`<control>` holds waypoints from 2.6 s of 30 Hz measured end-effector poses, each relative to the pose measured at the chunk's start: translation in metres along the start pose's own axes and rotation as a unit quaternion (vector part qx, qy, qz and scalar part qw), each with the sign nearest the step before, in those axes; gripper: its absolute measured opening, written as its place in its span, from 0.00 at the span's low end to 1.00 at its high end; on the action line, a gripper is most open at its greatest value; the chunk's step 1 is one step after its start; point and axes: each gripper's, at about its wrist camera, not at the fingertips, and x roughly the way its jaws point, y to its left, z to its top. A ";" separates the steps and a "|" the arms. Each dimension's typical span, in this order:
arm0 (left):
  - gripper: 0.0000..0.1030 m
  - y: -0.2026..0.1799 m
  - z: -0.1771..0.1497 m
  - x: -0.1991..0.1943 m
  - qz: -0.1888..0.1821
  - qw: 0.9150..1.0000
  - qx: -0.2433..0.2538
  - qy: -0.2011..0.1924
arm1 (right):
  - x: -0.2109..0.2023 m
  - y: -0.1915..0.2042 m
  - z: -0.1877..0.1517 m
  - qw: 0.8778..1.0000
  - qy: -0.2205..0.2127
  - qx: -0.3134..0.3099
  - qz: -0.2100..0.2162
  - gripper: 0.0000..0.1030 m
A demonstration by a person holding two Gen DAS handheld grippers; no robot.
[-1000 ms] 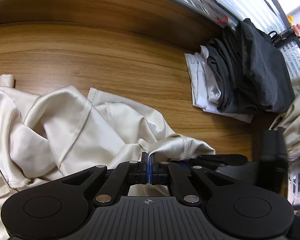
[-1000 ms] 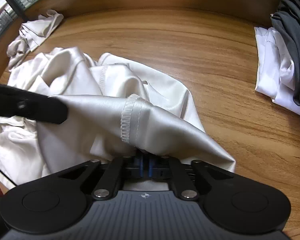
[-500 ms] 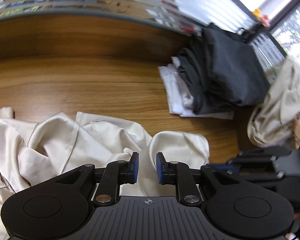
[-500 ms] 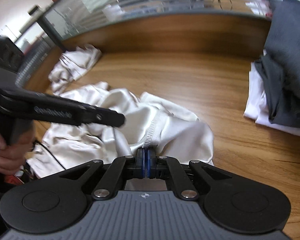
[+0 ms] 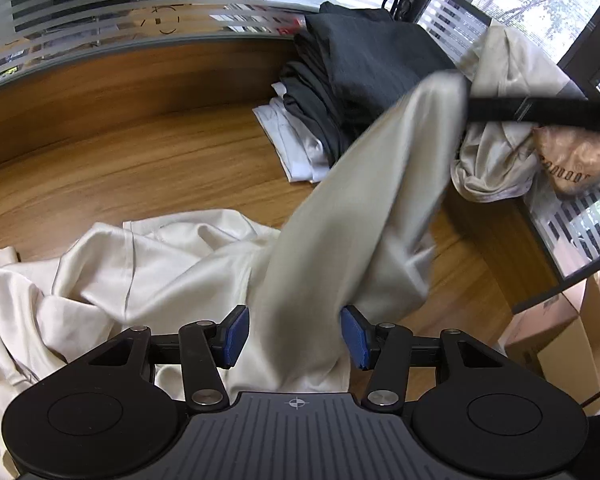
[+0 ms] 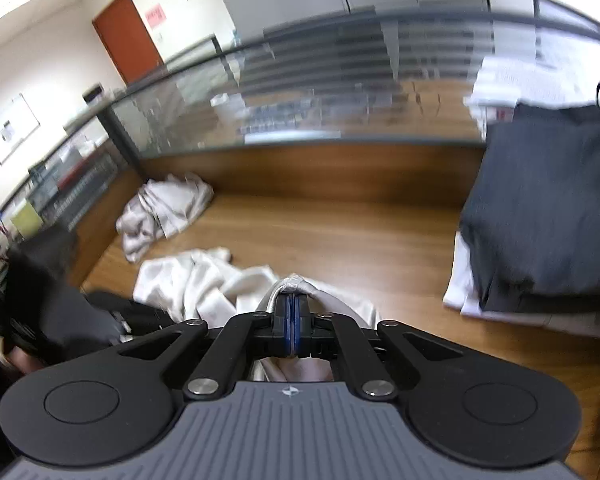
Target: Fold clothes
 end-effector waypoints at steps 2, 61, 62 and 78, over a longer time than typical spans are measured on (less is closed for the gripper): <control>0.52 -0.002 -0.001 -0.002 -0.002 1.000 0.003 -0.002 | -0.016 0.003 0.009 1.000 -0.018 -0.001 0.003 0.01; 0.03 0.055 0.034 0.002 0.058 0.983 -0.159 -0.077 | 0.198 -0.008 -0.079 0.980 0.187 -0.052 -0.029 0.00; 0.03 0.058 0.034 0.004 0.060 0.982 -0.165 -0.076 | 0.196 -0.009 -0.081 0.979 0.194 -0.051 -0.020 0.00; 0.03 0.056 0.027 0.012 0.021 0.985 -0.168 -0.041 | 0.191 0.003 -0.062 0.990 0.136 0.011 0.028 0.02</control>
